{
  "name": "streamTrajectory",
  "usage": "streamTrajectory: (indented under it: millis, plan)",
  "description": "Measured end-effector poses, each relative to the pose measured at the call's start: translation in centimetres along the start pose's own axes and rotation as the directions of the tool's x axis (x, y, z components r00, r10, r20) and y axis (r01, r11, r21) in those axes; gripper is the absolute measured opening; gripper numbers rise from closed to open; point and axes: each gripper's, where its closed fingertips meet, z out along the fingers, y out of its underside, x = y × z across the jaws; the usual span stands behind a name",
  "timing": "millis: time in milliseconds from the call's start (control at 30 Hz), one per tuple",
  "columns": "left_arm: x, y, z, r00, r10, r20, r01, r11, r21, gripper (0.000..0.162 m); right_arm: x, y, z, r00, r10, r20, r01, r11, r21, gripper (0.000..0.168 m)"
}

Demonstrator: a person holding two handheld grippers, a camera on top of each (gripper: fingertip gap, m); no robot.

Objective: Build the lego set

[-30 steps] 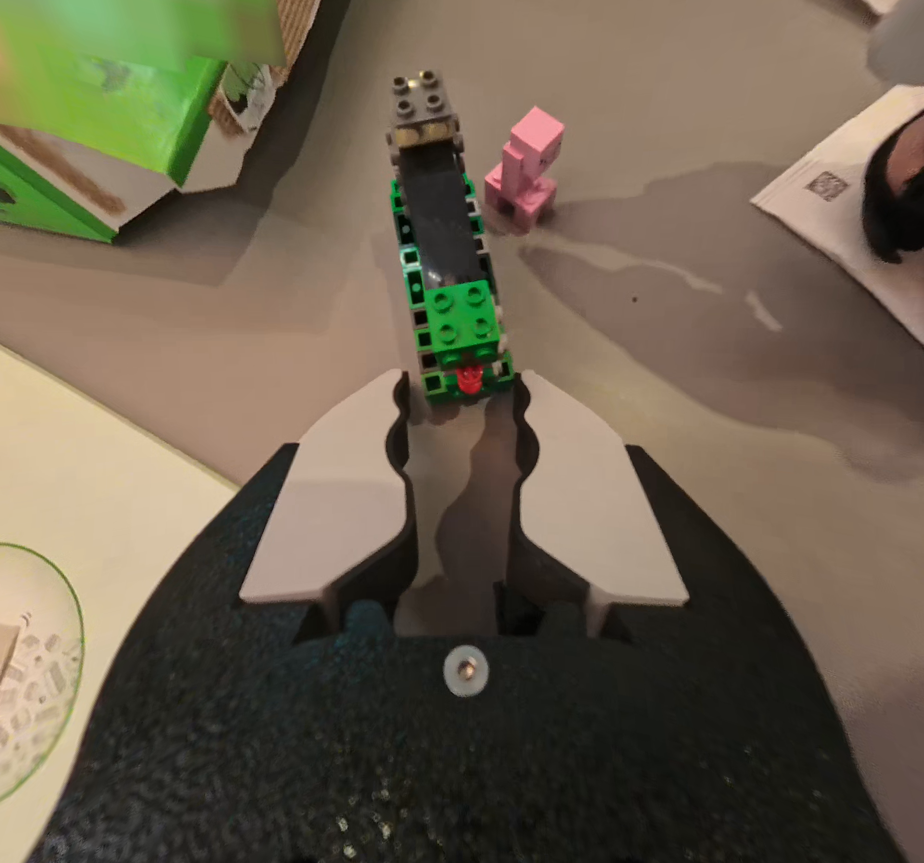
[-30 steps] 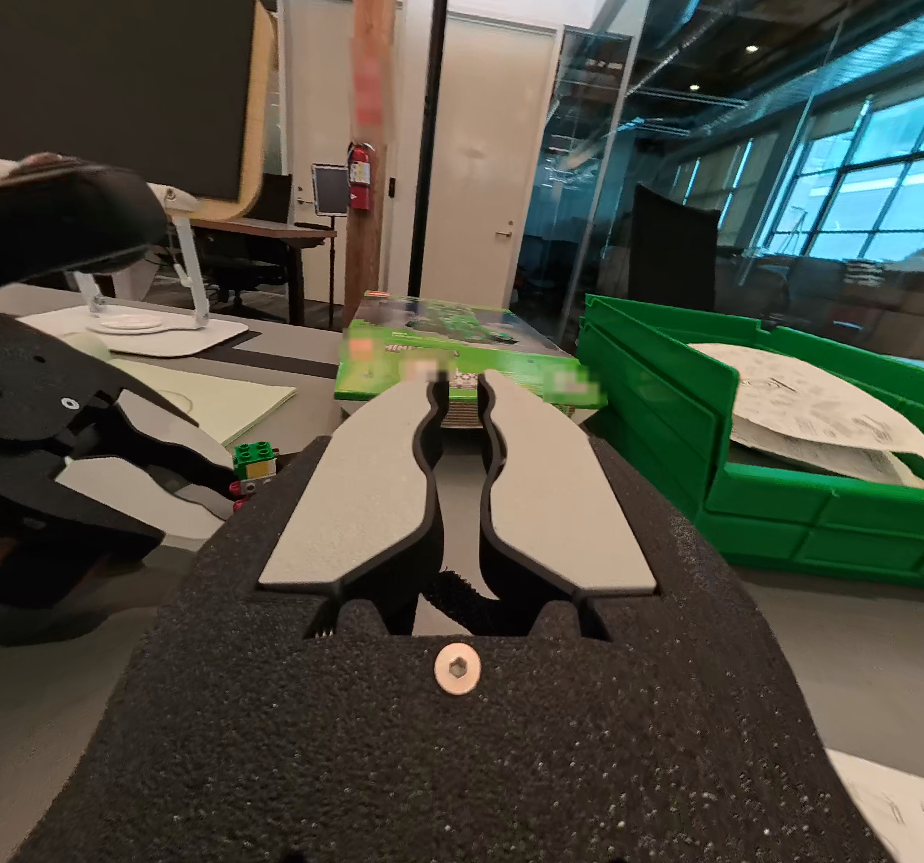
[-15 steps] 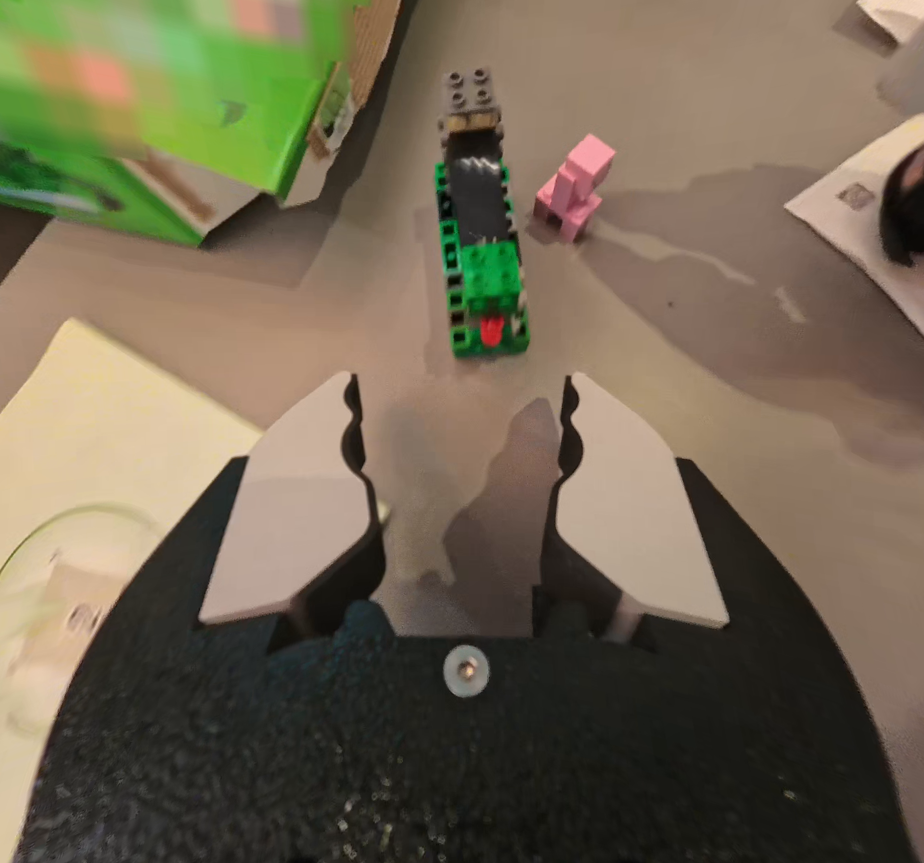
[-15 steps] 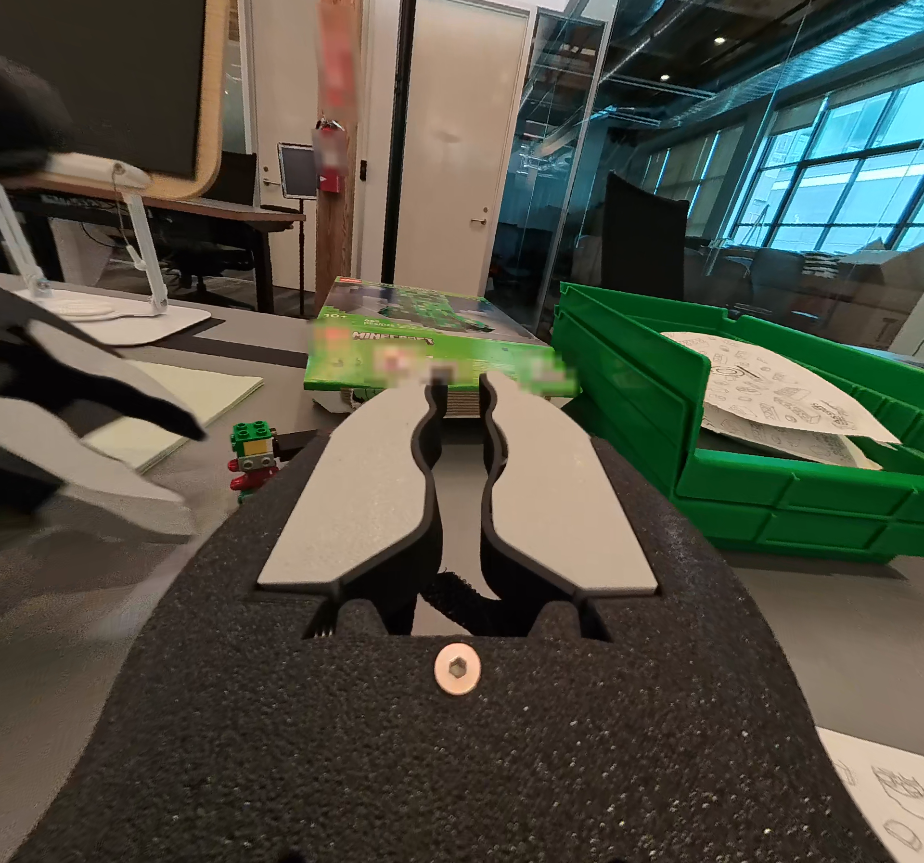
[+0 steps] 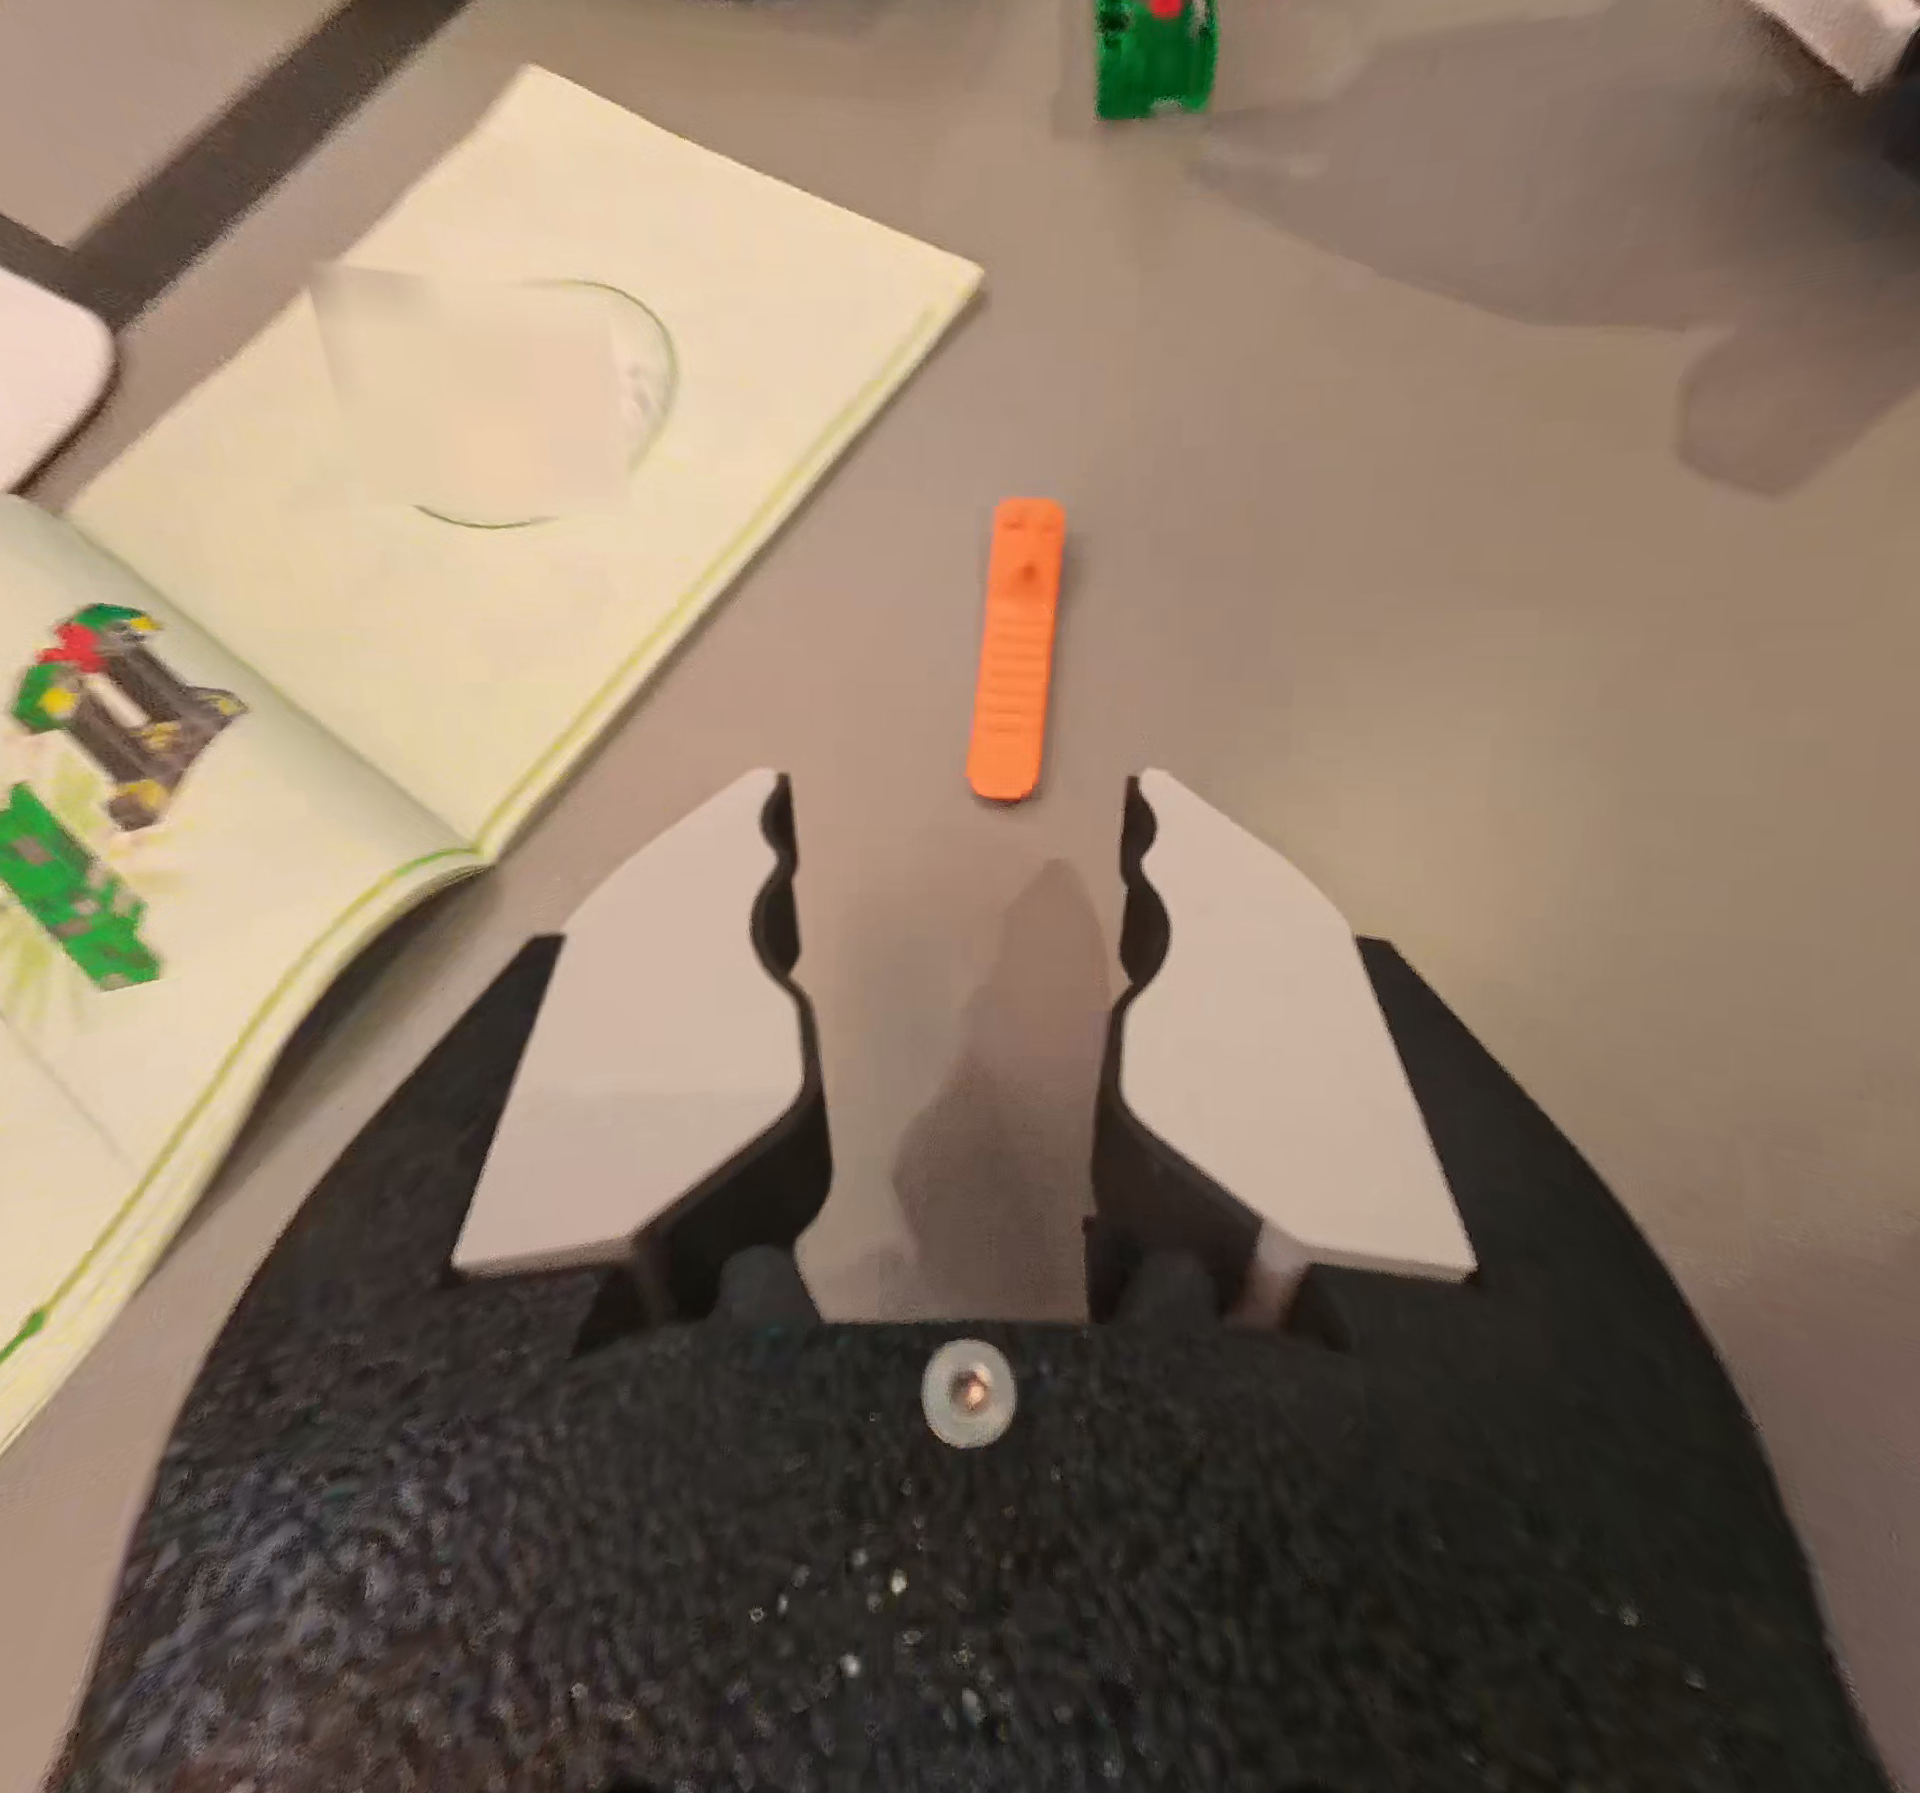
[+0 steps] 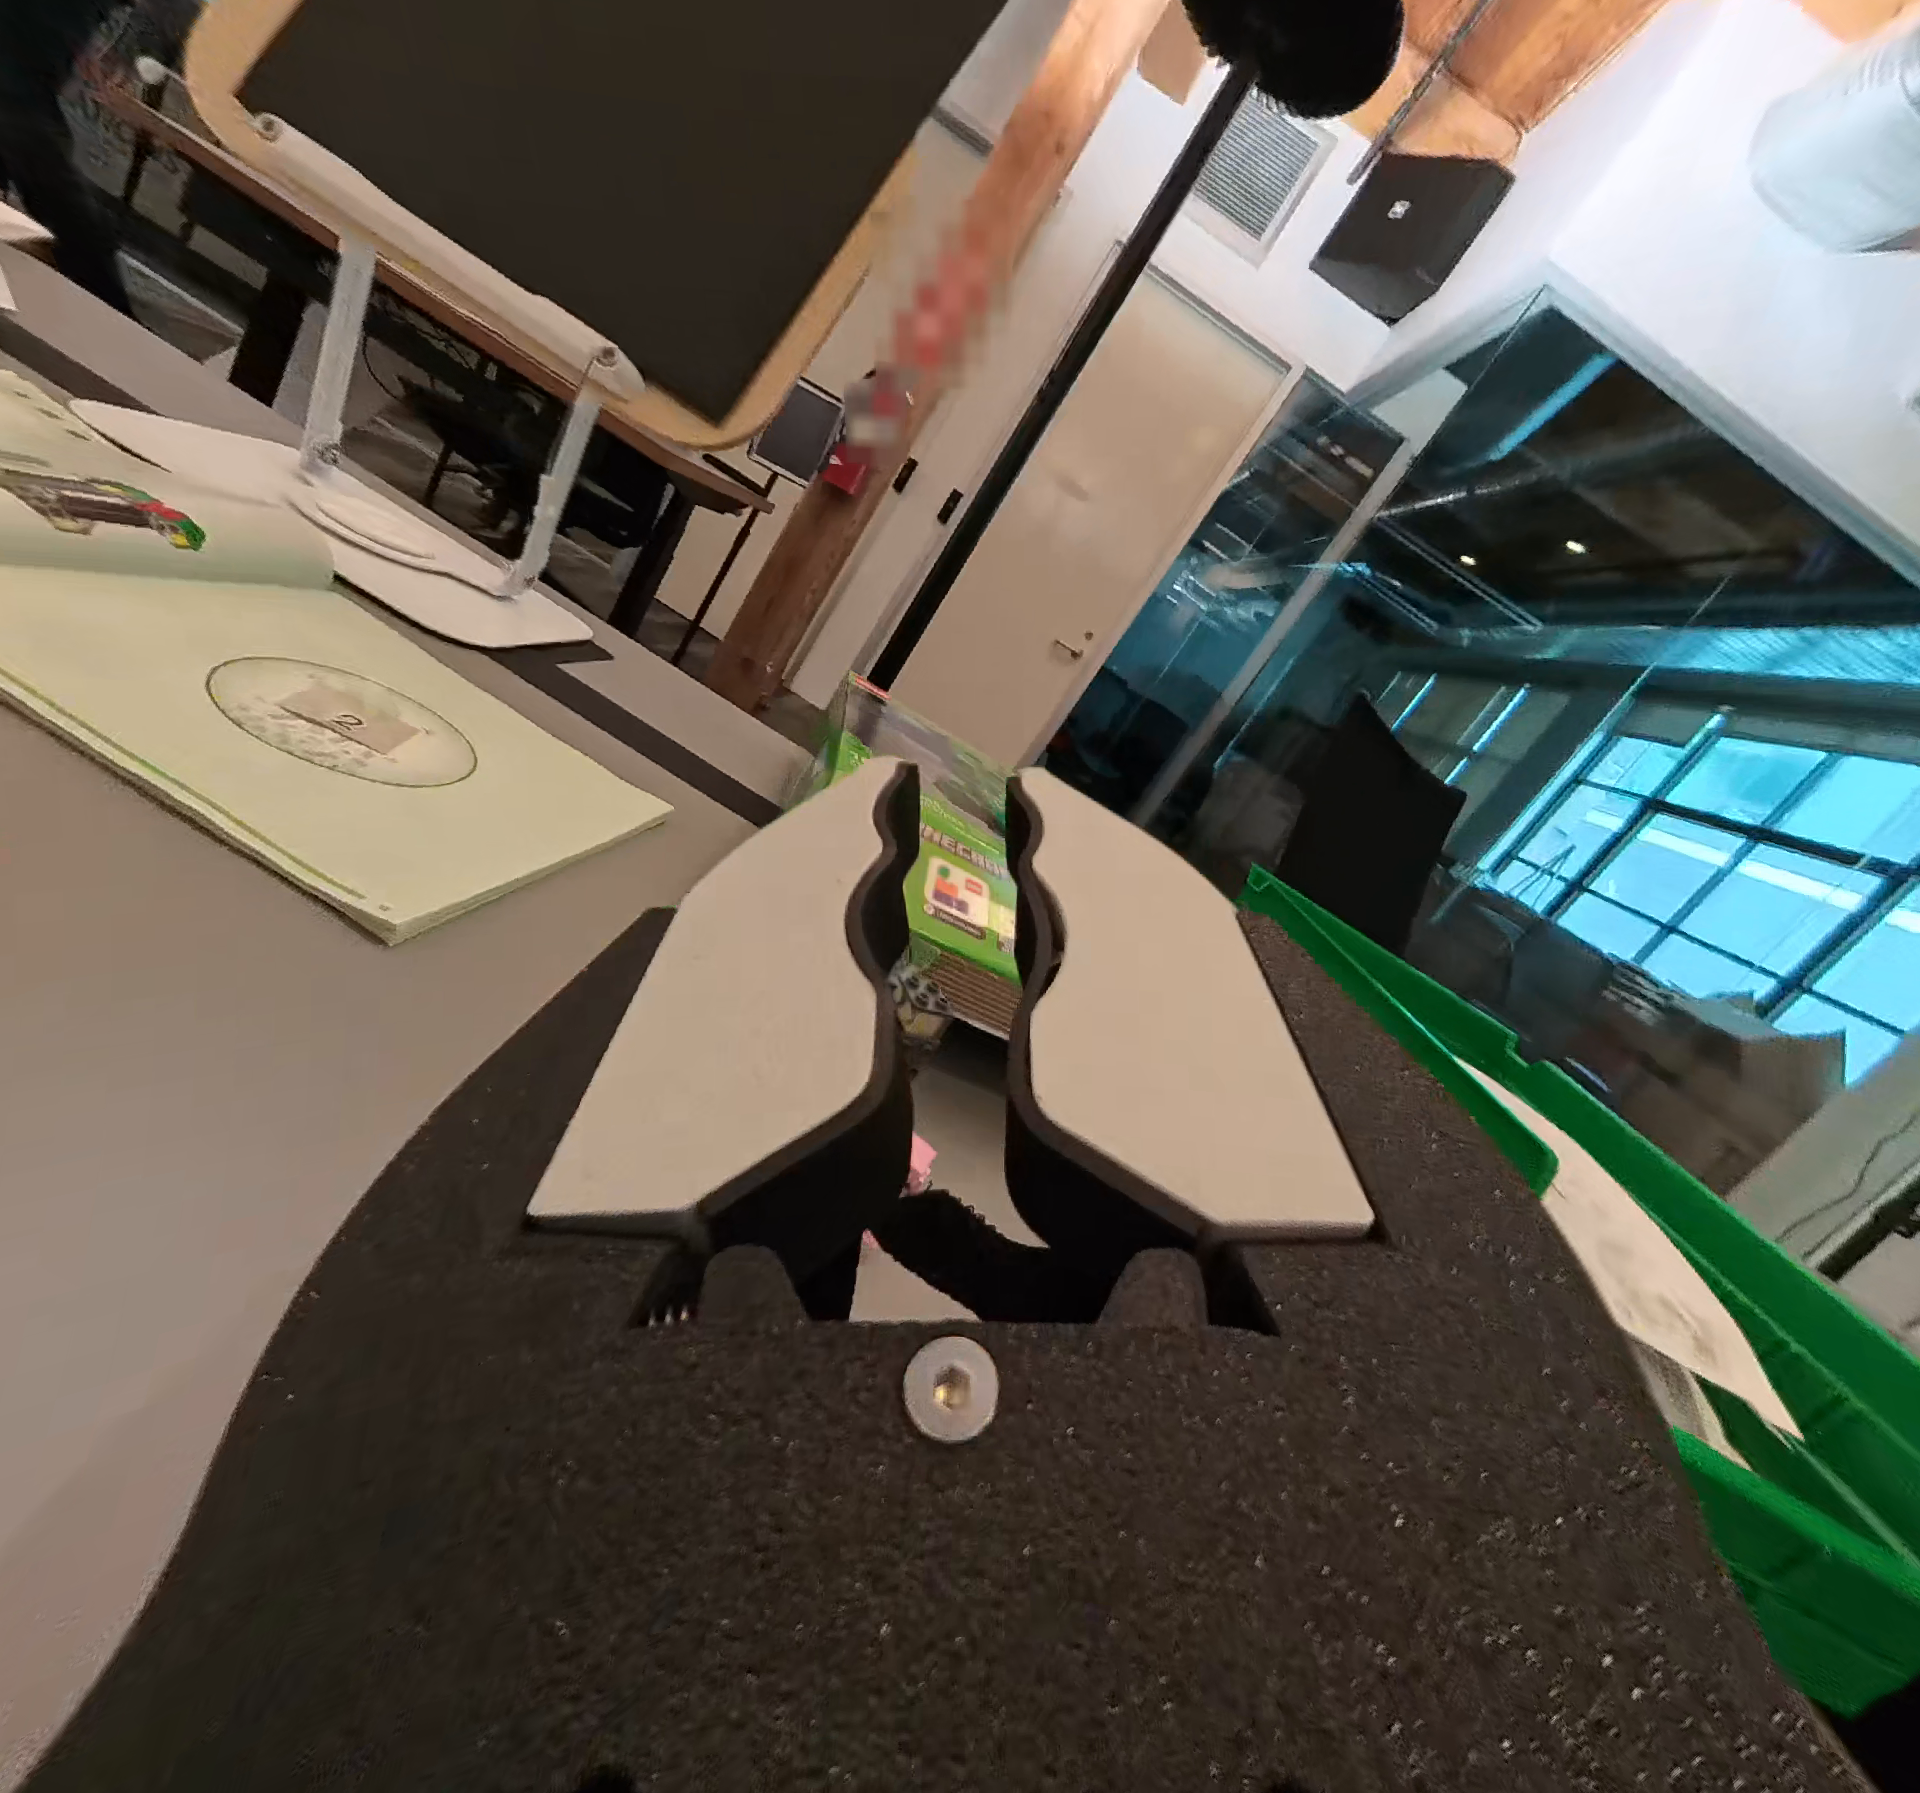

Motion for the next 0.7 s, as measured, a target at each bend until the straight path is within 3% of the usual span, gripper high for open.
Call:
streamTrajectory:
  millis: [267, 433, 567, 700]
  plan:
    - [1.7, -0.7, 5.0, 0.997, 0.057, -0.043, -0.059, 0.997, -0.050, 0.046, 1.7, -0.4, -1.6, 0.993, 0.040, -0.113, -0.040, 0.999, 0.002, 0.014]
    - [2.6, -1.5, 6.0, 0.993, 0.094, -0.067, -0.098, 0.994, -0.056, 0.015, 1.4, 0.1, -1.7, 0.993, 0.079, -0.084, -0.079, 0.997, 0.010, 0.013]
    - [3.0, -1.9, 6.2, 0.985, 0.164, -0.051, -0.167, 0.984, -0.057, 0.015, 0.3, -0.4, -1.3, 0.997, 0.057, -0.044, -0.056, 0.998, 0.027, 0.013]
    - [4.7, -3.1, 6.8, 0.976, 0.172, -0.131, -0.174, 0.985, -0.005, 0.015, -0.1, -1.2, -0.8, 0.998, 0.042, -0.038, -0.040, 0.998, 0.046, 0.012]
